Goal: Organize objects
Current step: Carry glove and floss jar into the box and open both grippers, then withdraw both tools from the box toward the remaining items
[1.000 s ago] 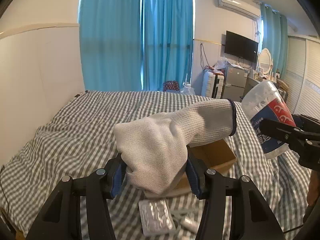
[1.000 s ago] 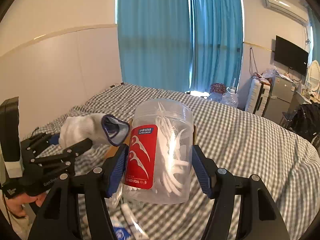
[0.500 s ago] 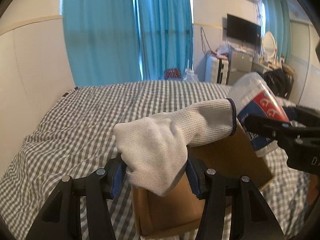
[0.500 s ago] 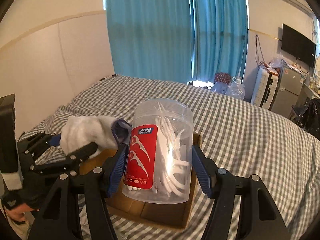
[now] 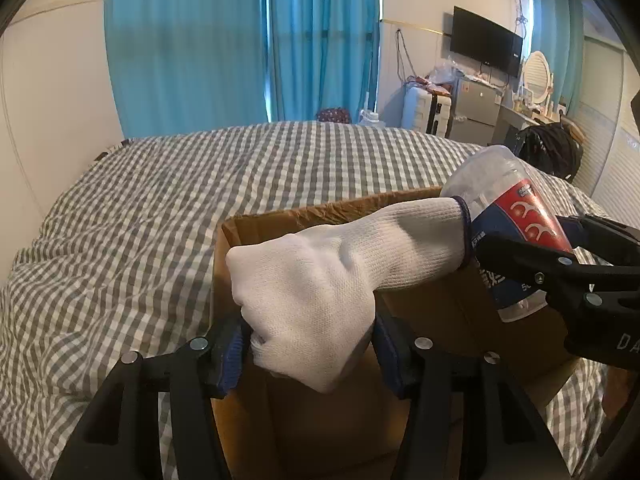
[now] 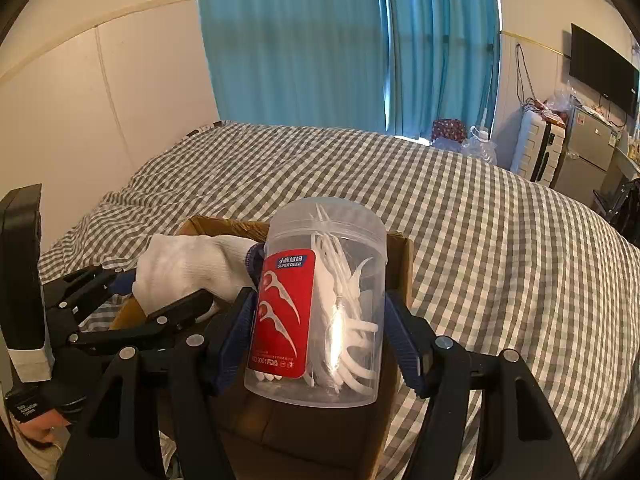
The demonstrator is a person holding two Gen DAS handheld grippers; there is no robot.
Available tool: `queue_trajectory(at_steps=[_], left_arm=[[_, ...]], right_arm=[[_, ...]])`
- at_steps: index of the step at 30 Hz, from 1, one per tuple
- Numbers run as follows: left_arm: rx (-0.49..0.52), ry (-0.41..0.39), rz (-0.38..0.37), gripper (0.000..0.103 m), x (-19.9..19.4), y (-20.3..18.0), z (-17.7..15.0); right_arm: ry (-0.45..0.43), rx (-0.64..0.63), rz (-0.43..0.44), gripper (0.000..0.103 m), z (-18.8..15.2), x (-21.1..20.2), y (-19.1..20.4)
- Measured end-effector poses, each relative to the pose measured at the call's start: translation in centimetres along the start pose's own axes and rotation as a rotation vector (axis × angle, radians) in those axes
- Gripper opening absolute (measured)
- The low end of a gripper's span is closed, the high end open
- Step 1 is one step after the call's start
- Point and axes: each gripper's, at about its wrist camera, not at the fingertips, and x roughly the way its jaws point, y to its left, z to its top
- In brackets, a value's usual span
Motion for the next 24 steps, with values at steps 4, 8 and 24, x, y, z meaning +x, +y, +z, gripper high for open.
queue_trajectory(at_steps=[4, 8, 24], left_arm=[[0.005, 0.018, 0.008, 0.065, -0.3, 0.2, 0.1], [0.006, -0.007, 0.012, 0.086, -2.1, 0.2, 0.5], [-0.047, -0.198, 0.055, 0.103, -16.6, 0.3, 2.1]], right_arm=[[-0.011, -0.002, 0.004, 0.066, 0.1, -1.1, 0.5], [-0.048, 0.014, 0.005, 0.084, 0.9, -3.0, 0.4], [-0.209, -0.084, -0.098, 0.097, 2.1, -19.3, 3.2]])
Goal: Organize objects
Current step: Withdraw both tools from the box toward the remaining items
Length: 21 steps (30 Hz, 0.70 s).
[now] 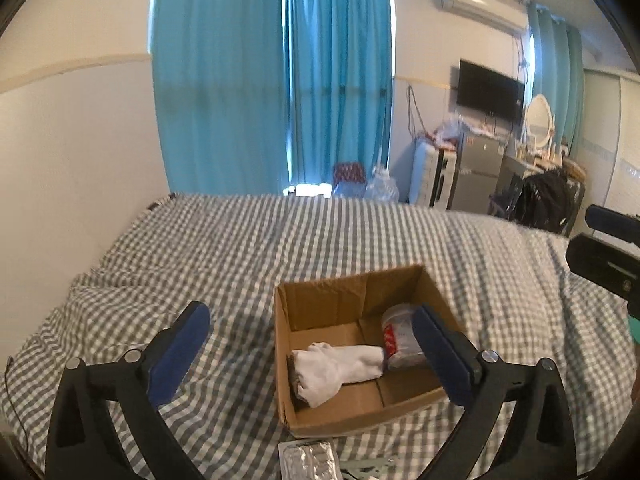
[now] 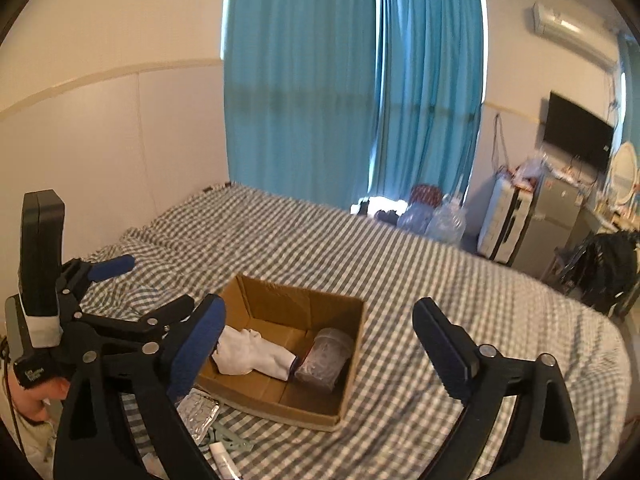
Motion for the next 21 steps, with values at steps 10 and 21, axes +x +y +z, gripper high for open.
queue_trajectory(at_steps=[10, 21], left_arm=[[0.019, -0.013, 0.013, 0.103, -6.7, -1.0, -1.9], [0.062, 0.061, 0.087, 0.103, -8.0, -1.4, -11.3]], right_arm=[[-0.047, -0.060, -0.061, 0.103, -1.3, -8.1, 2.2], [0.051, -0.049, -0.069, 0.103, -8.8, -9.6, 3.9]])
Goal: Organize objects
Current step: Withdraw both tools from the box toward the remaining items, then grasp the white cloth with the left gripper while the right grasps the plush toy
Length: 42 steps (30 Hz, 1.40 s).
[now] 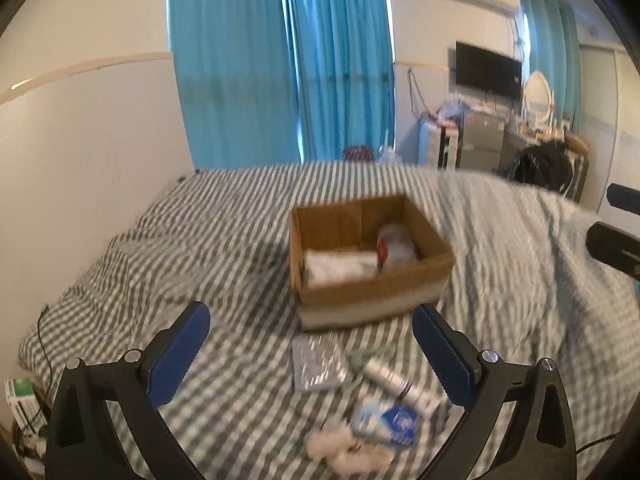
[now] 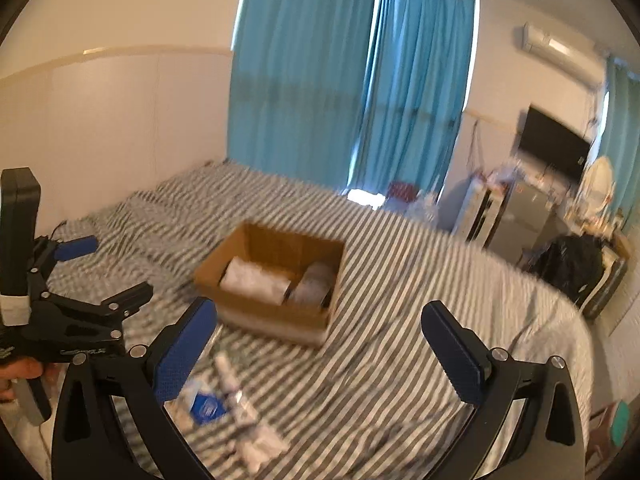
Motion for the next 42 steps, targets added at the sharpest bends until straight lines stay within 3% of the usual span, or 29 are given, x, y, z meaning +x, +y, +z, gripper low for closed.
queue_trajectory(at_steps=[5, 11, 16, 21, 25, 30, 33, 37, 42], left_arm=[[0.029, 0.089, 0.047, 0.103, 2.3, -0.4, -6.2], [-0.013, 0.210, -0.022, 0.103, 4.4, -0.9, -12.0], [0.035, 0.294, -0.068, 0.103, 6.3, -2.6, -13.8], [-0.027, 0.377, -0.131, 0.100, 8.9, -2.6, -14.4], [0.001, 0.371, -0.136, 0.078, 9.9, -3.4, -14.5], [0.019, 0.383, -0.167, 0.068, 9.8, -3.9, -14.6], [0.016, 0.388, -0.191, 0.052, 9.5, -3.8, -14.5], [0.017, 0.379, -0.218, 0.022, 8.8, -3.8, -14.5], [-0.003, 0.363, -0.243, 0.015, 7.3, -3.4, -14.3]], right_arm=[[0.152, 0.048, 0.034, 0.103, -5.6, 3.4, 0.7], [0.272, 0.040, 0.030, 0.103, -10.9, 7.2, 2.8], [0.363, 0.044, 0.055, 0.103, -14.3, 10.4, 4.2], [0.442, 0.054, 0.074, 0.103, -16.6, 13.0, 4.8], [0.463, 0.081, 0.091, 0.102, -17.3, 13.8, 4.4], [0.484, 0.094, 0.134, 0.083, -18.0, 14.1, 4.5], [0.475, 0.086, 0.157, 0.068, -18.0, 14.0, 5.0], [0.466, 0.082, 0.145, 0.067, -18.1, 13.4, 5.2], [0.438, 0.110, 0.131, 0.067, -18.0, 11.8, 4.9]])
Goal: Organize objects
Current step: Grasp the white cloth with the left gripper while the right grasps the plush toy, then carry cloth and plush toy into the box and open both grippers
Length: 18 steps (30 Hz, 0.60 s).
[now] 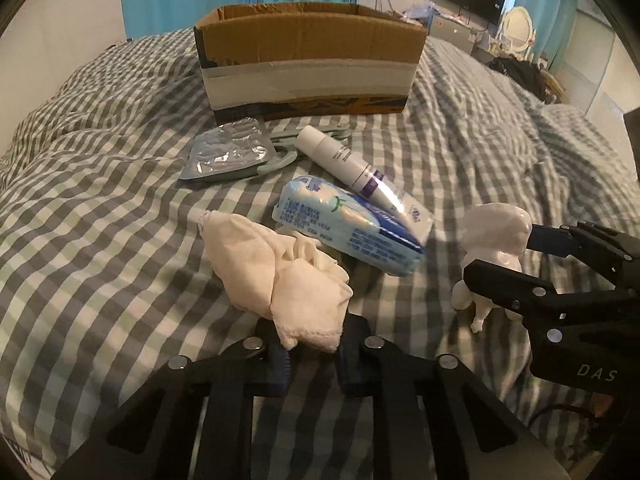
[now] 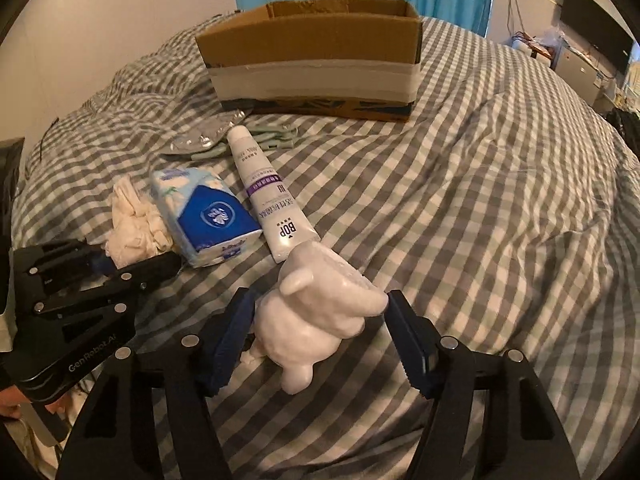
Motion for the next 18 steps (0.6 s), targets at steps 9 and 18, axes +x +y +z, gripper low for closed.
queue_trajectory(at_steps=[9, 18], left_arm=[[0.005, -0.087, -0.016, 0.011, -4.2, -0.1, 0.2], [0.035, -0.194, -0.030, 0.011, -8.2, -0.7, 3.2]], right_arm=[[-0.090, 0.012, -0.012, 0.067, 0.0, -4.6, 0.3], [-0.203, -0.040, -0.025, 0.067, 2.8, -9.3, 1.5]])
